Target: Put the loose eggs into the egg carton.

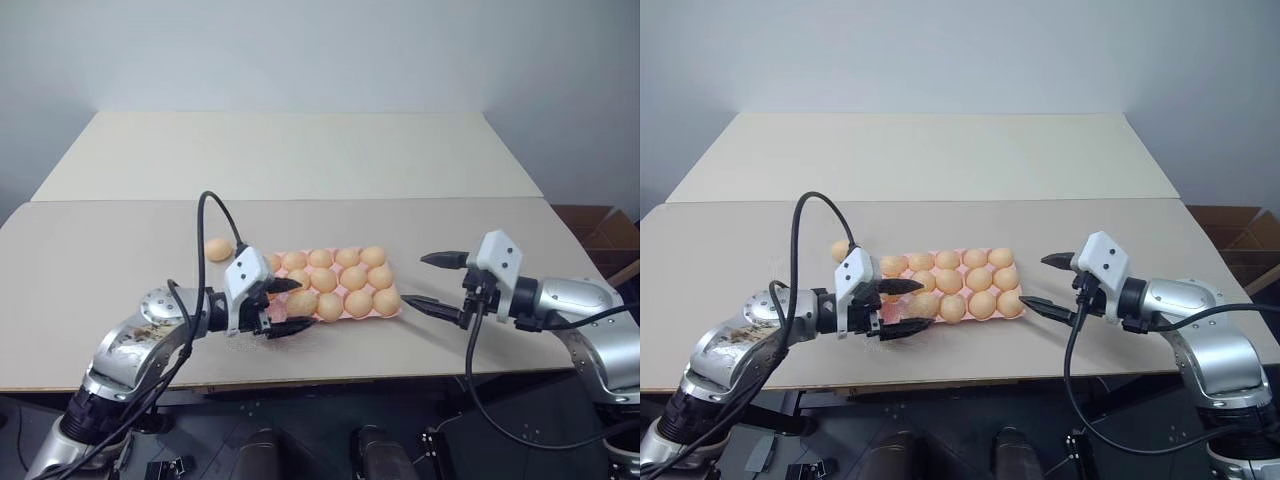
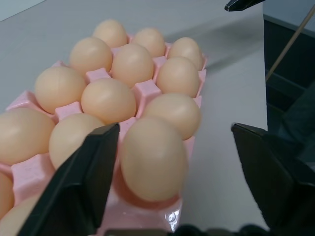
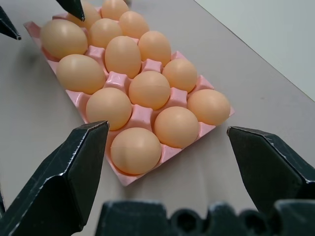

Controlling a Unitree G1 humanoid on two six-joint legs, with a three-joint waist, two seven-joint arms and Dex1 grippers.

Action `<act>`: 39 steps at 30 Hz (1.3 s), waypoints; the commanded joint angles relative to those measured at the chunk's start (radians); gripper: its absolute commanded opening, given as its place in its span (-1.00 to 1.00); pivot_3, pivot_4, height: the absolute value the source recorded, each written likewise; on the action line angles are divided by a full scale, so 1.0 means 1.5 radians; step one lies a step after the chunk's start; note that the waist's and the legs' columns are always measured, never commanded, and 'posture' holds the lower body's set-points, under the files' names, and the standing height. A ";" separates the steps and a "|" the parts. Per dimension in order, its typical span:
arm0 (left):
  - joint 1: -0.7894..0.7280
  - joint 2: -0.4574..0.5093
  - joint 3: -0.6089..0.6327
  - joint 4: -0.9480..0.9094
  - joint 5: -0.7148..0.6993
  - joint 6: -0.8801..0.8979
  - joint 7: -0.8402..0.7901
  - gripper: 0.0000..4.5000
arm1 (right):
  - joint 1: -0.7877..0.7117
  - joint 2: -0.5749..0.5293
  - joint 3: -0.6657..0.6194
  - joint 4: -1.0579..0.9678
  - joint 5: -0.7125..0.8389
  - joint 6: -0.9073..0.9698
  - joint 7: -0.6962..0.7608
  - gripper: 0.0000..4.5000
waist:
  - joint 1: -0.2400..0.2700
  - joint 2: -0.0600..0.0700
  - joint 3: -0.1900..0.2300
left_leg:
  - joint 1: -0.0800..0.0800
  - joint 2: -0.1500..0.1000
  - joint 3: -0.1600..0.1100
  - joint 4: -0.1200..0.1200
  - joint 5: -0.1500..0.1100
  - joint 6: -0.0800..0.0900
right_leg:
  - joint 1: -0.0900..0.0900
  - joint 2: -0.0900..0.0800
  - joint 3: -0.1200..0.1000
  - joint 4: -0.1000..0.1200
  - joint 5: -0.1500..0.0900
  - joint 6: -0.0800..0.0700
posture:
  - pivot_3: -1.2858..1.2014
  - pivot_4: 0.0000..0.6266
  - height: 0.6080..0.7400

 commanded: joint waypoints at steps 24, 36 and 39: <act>0.380 0.044 0.524 0.034 -0.070 -0.177 -0.098 0.99 | 0.003 -0.014 -0.048 0.005 0.061 -0.062 0.097 1.00 | 0.001 0.000 0.000 | 0.001 0.001 0.001 0.000 0.000 0.000 | 0.000 -0.001 -0.001 0.000 -0.002 -0.004 | 0.03 -0.52 1.00; 0.067 0.049 0.303 0.144 0.001 -0.043 0.094 0.99 | -0.033 -0.006 -0.029 0.018 0.054 -0.050 0.077 1.00 | 0.005 0.000 0.000 | 0.001 0.000 0.000 0.001 0.000 0.000 | 0.001 -0.001 -0.001 0.001 0.000 0.000 | 0.03 -0.52 1.00; -0.033 0.034 0.230 0.248 0.056 -0.063 0.114 0.99 | -0.038 -0.002 -0.025 0.016 0.053 -0.053 0.072 1.00 | 0.004 0.000 0.000 | 0.000 0.000 0.000 0.001 0.000 0.000 | 0.001 0.000 -0.001 0.000 0.000 0.000 | 0.03 -0.52 1.00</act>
